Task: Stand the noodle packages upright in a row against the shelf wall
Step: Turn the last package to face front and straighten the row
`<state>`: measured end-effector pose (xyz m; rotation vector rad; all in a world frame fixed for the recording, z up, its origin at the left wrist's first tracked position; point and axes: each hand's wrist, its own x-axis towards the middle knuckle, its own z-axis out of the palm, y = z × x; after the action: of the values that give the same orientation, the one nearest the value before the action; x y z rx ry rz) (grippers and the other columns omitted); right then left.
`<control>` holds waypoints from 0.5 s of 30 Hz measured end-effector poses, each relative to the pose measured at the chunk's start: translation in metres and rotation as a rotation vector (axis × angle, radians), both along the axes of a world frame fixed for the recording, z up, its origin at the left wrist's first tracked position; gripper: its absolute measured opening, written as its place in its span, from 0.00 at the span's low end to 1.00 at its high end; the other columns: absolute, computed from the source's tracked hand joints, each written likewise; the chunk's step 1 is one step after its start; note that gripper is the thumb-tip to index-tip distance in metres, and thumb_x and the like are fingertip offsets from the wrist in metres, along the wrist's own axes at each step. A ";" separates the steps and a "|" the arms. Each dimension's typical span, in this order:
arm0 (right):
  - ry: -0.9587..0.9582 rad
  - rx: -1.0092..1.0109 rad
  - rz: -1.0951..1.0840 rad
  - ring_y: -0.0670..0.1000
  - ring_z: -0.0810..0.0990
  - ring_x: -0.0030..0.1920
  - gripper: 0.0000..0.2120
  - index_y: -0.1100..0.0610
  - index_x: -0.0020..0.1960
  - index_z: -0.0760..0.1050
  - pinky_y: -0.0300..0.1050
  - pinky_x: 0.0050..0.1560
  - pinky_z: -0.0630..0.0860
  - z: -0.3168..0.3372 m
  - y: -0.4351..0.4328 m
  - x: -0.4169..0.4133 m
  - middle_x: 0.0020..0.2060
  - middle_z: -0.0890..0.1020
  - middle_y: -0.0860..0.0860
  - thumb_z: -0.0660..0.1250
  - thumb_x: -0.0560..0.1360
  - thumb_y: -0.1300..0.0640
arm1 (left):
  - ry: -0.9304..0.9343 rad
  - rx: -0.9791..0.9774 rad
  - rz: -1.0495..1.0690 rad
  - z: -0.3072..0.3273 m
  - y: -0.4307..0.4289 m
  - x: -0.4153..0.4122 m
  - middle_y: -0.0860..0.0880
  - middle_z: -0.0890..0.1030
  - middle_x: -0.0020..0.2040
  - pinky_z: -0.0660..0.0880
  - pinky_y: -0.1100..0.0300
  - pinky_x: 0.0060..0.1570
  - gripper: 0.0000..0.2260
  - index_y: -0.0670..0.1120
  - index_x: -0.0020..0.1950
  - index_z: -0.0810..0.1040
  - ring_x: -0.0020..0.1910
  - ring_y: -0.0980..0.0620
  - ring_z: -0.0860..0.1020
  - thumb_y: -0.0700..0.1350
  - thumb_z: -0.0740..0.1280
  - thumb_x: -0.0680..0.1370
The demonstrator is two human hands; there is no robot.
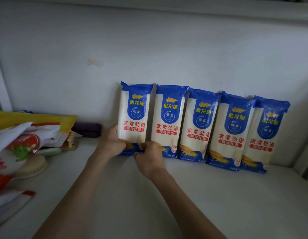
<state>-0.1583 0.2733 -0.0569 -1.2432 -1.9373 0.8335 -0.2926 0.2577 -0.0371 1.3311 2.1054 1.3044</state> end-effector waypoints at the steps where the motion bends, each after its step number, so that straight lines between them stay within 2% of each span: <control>1: -0.003 -0.008 0.004 0.48 0.72 0.49 0.14 0.62 0.60 0.74 0.37 0.48 0.70 0.000 -0.001 -0.001 0.53 0.76 0.54 0.64 0.75 0.65 | 0.052 -0.048 -0.001 0.000 0.000 0.000 0.49 0.84 0.52 0.78 0.56 0.48 0.24 0.50 0.57 0.80 0.50 0.47 0.81 0.38 0.79 0.62; 4: 0.001 -0.098 0.009 0.52 0.75 0.50 0.15 0.62 0.60 0.72 0.40 0.46 0.72 0.002 -0.002 -0.005 0.55 0.75 0.56 0.65 0.74 0.63 | 0.125 -0.101 0.062 0.000 -0.004 0.003 0.47 0.84 0.50 0.77 0.58 0.44 0.23 0.50 0.54 0.81 0.48 0.43 0.82 0.42 0.79 0.60; 6: 0.008 -0.147 0.024 0.53 0.76 0.51 0.16 0.61 0.60 0.73 0.41 0.44 0.73 0.000 -0.001 -0.011 0.56 0.76 0.56 0.66 0.73 0.60 | 0.129 -0.101 0.099 -0.001 -0.005 0.005 0.46 0.84 0.51 0.78 0.55 0.46 0.24 0.50 0.54 0.80 0.49 0.42 0.81 0.46 0.78 0.59; 9: 0.018 -0.178 0.059 0.53 0.77 0.53 0.16 0.58 0.60 0.73 0.42 0.49 0.75 -0.004 0.001 -0.015 0.56 0.77 0.56 0.66 0.72 0.57 | 0.125 -0.076 0.134 -0.004 -0.004 0.007 0.47 0.83 0.51 0.79 0.49 0.49 0.25 0.50 0.54 0.76 0.50 0.42 0.81 0.49 0.76 0.58; 13: 0.002 -0.228 0.128 0.54 0.78 0.55 0.16 0.59 0.61 0.73 0.48 0.58 0.77 -0.001 0.002 -0.007 0.54 0.79 0.55 0.65 0.74 0.60 | 0.123 -0.015 0.196 -0.008 -0.004 0.014 0.47 0.79 0.56 0.77 0.50 0.50 0.29 0.48 0.58 0.72 0.55 0.43 0.78 0.49 0.78 0.61; 15: -0.002 -0.268 0.151 0.53 0.78 0.53 0.14 0.60 0.60 0.74 0.44 0.52 0.77 0.009 0.002 0.000 0.53 0.79 0.57 0.65 0.75 0.62 | 0.133 -0.016 0.237 -0.008 -0.004 0.017 0.46 0.77 0.58 0.75 0.49 0.51 0.32 0.47 0.61 0.71 0.58 0.42 0.77 0.51 0.79 0.62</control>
<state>-0.1587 0.2750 -0.0482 -1.2583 -1.9883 1.2016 -0.2760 0.2537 -0.0451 1.2218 2.4212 1.3162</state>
